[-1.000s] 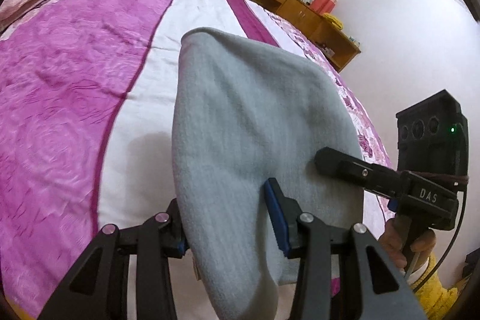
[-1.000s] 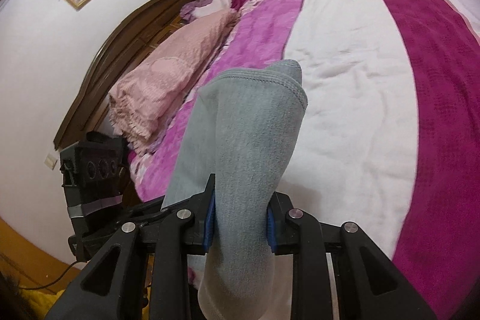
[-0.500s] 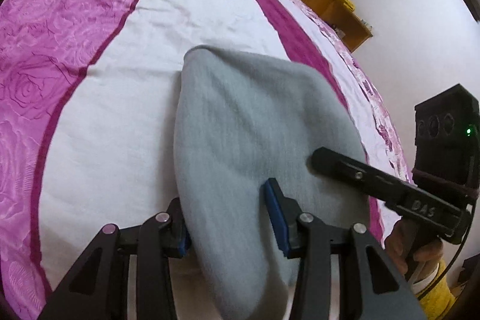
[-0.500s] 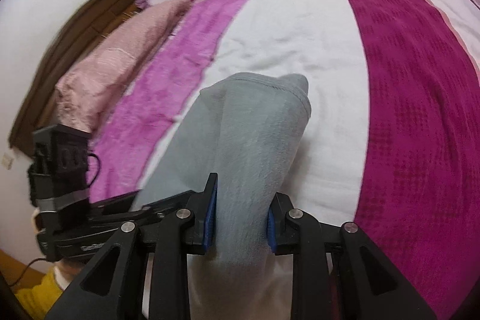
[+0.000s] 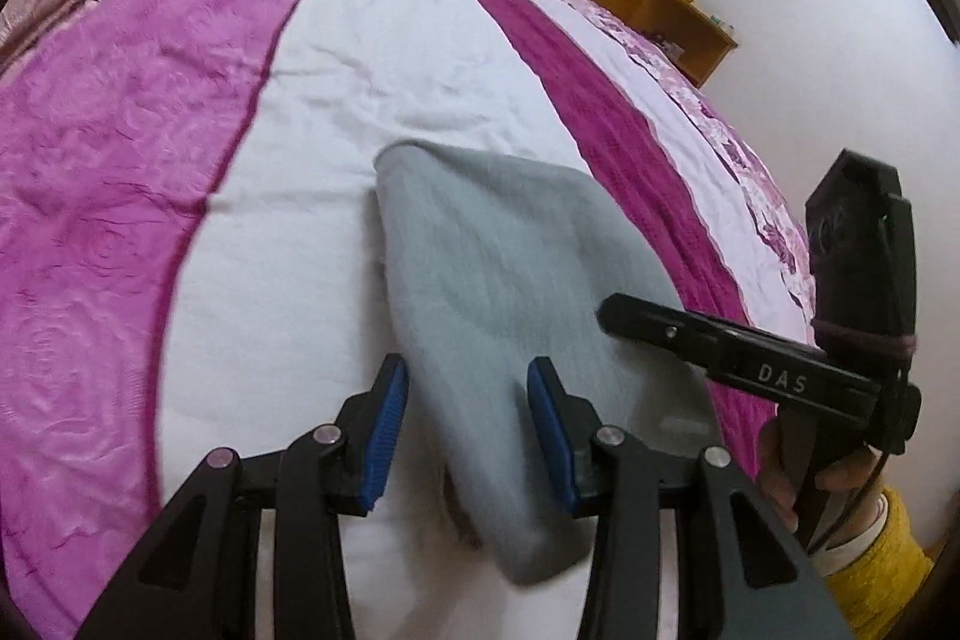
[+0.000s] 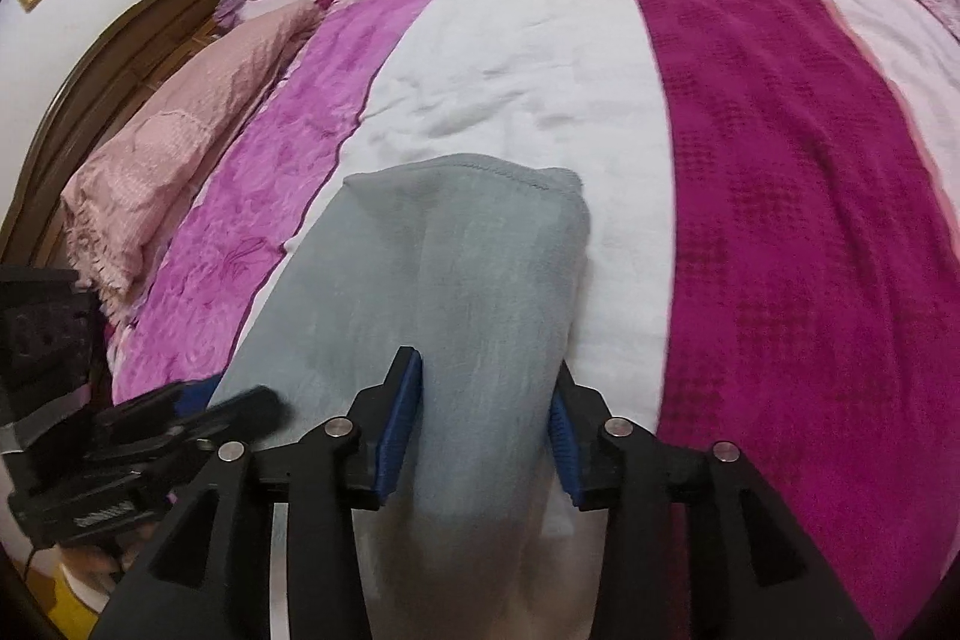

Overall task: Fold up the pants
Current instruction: 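Open the right gripper and release the pants on the white stripe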

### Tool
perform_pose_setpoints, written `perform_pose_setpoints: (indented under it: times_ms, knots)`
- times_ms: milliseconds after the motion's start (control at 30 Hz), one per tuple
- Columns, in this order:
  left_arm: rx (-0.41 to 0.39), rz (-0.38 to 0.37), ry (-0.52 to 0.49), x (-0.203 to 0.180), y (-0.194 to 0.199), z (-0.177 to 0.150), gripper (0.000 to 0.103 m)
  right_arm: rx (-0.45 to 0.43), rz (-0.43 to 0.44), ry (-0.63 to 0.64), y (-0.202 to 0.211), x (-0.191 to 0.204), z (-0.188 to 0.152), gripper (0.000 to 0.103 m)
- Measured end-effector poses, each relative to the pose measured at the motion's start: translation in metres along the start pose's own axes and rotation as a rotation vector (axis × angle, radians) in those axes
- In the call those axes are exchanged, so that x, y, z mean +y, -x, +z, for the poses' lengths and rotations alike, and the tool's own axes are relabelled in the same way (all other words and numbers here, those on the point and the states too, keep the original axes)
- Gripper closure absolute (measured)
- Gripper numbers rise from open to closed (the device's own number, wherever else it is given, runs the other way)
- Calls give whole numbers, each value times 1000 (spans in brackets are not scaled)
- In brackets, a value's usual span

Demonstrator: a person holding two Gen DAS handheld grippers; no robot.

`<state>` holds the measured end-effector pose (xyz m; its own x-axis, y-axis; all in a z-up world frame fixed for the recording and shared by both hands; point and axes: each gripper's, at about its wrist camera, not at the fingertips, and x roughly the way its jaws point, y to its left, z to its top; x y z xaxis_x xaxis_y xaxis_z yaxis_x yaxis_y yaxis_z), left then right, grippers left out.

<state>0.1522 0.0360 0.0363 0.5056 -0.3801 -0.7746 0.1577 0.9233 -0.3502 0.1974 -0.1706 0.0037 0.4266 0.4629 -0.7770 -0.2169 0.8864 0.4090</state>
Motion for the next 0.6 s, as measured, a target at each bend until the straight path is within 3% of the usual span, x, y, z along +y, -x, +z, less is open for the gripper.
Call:
perform_pose_setpoints:
  times_ms: [167,367,600]
  knots:
    - [8,49,-18,1,15,-14,60,-53,-57,45,31,13,-14,70]
    - [-2,87,-52,-3,23,-32,60,-71,-67,98,61,29,-41,70]
    - [30,130,-31,5,7,-44,59,-13,-140,131,39,32,-69,69]
